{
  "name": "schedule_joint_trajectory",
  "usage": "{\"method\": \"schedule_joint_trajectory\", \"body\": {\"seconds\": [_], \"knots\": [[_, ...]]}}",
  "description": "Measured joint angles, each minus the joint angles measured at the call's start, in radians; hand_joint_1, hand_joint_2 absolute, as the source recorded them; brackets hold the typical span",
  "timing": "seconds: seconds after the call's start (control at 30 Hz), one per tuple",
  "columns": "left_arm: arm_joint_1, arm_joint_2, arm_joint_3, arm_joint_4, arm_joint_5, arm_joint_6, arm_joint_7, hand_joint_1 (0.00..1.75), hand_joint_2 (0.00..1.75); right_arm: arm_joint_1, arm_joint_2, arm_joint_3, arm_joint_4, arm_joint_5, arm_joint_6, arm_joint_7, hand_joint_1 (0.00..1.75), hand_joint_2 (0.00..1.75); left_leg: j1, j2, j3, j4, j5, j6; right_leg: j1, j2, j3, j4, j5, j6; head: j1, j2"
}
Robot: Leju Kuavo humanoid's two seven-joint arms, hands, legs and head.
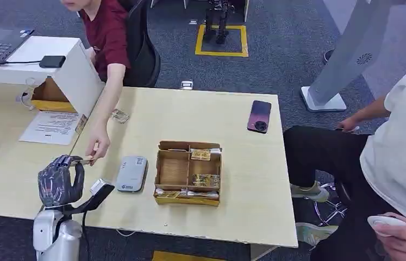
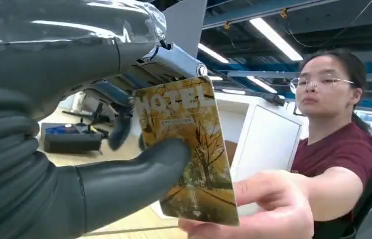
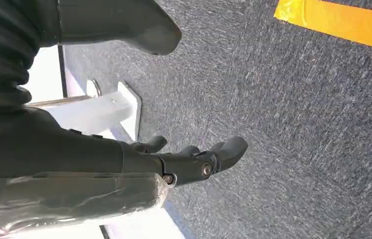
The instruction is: Pass the card to the sensor for recognition and then transmit it.
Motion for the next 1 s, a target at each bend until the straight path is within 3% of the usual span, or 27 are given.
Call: {"method": "schedule_joint_trajectory", "body": {"seconds": [0.37,0.5,0.63,0.77,0.9,1.0], "knots": [[0.006,0.001,-0.001,0.019,0.099,0.000,-0.017,1.75,1.75,-0.001,0.000,-0.002,0.000,0.015,0.000,-0.001,0.00,1.75,0.000,0.000,0.000,0.000,0.000,0.000,0.000,0.000,0.000,0.000,0.000,0.000,0.000,0.000],[0.007,0.014,-0.050,0.067,0.338,-0.010,-0.013,1.75,1.75,-0.002,0.000,-0.010,0.000,0.019,0.000,-0.005,0.00,1.75,0.000,0.000,0.000,0.000,0.000,0.000,0.000,0.000,0.000,0.000,0.000,0.000,0.000,0.000],[0.025,0.043,-0.171,0.082,0.575,-0.136,0.047,1.75,1.75,-0.003,0.002,-0.028,0.000,0.023,-0.002,-0.005,0.00,1.75,0.000,0.000,0.000,0.000,0.000,0.000,0.000,0.000,0.000,0.000,0.000,0.000,0.000,0.000],[0.046,0.056,-0.256,0.075,0.630,-0.190,0.071,1.75,1.75,-0.003,0.005,-0.041,0.000,0.031,-0.003,-0.001,0.00,1.75,0.000,0.000,0.000,0.000,0.000,0.000,0.000,0.000,0.000,0.000,0.000,0.000,0.000,0.000],[0.075,0.065,-0.322,0.032,0.721,-0.295,0.093,1.75,1.75,-0.003,0.007,-0.051,0.000,0.031,-0.004,0.002,0.00,1.75,0.000,0.000,0.000,0.000,0.000,0.000,0.000,0.000,0.000,0.000,0.000,0.000,0.000,0.000],[0.090,0.067,-0.352,0.006,0.733,-0.311,0.095,1.75,1.75,-0.003,0.007,-0.054,0.000,0.030,-0.004,0.002,0.00,1.75,0.000,0.000,0.000,0.000,0.000,0.000,0.000,0.000,0.000,0.000,0.000,0.000,0.000,0.000]]}}
